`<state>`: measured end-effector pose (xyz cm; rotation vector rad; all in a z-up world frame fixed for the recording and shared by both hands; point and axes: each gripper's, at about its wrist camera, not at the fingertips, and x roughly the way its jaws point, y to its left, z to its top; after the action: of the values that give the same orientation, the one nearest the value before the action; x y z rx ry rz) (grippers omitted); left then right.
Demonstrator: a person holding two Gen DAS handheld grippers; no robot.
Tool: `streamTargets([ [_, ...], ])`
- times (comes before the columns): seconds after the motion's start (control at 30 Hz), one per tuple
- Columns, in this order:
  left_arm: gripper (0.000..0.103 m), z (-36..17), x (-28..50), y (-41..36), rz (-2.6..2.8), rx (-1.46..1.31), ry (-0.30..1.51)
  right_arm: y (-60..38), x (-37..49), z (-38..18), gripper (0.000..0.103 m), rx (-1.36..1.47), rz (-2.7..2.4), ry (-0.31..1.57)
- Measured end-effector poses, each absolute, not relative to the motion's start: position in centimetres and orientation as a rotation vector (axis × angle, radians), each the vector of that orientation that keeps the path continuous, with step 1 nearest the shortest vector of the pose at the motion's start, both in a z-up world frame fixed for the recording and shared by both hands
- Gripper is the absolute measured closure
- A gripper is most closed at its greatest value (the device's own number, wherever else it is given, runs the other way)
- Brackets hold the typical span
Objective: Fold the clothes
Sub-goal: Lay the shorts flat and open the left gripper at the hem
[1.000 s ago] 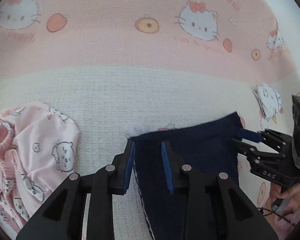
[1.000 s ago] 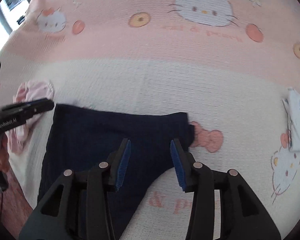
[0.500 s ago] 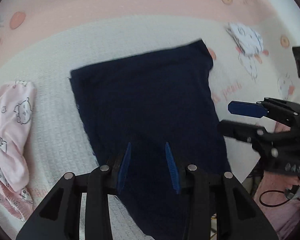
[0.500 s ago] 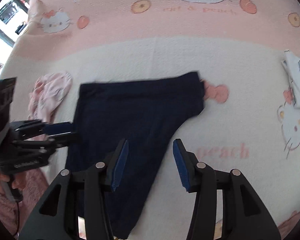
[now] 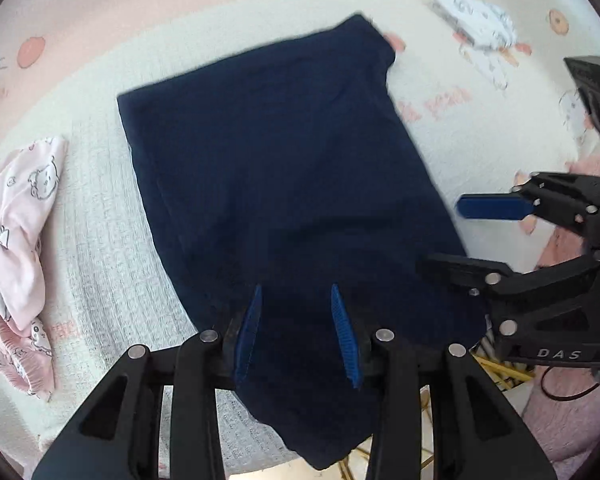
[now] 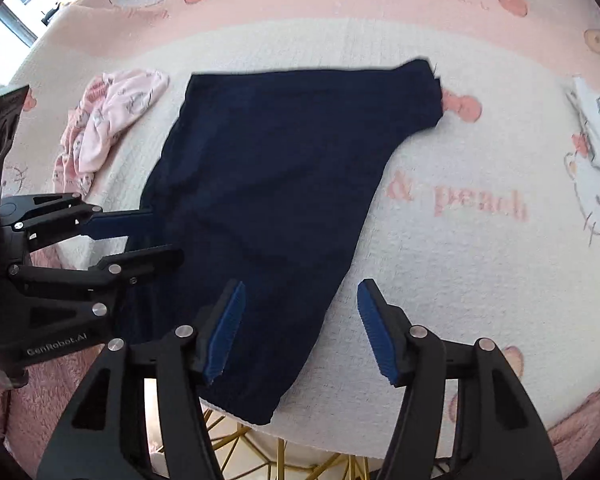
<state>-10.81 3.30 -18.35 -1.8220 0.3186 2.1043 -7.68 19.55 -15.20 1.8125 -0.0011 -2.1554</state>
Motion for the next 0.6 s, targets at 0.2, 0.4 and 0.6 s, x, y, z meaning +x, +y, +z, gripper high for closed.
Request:
streamTargets([
  [0.2,0.065,-15.7,-10.6,1.4,2.180,-1.798,0.135,20.9,-5.0,-13.7,0.043,1.790,-2.200,0.000],
  [0.4,0.065,-18.1,-10.9,2.2,2.192,-1.804,0.263,20.0,-4.7,-16.1,0.042,1.843,-2.121,-0.017],
  [0.6,0.065,-15.3,-12.9,0.6,2.254,-1.720,0.119,21.5,-4.2,-16.1,0.042,1.893,-2.116,-0.039],
])
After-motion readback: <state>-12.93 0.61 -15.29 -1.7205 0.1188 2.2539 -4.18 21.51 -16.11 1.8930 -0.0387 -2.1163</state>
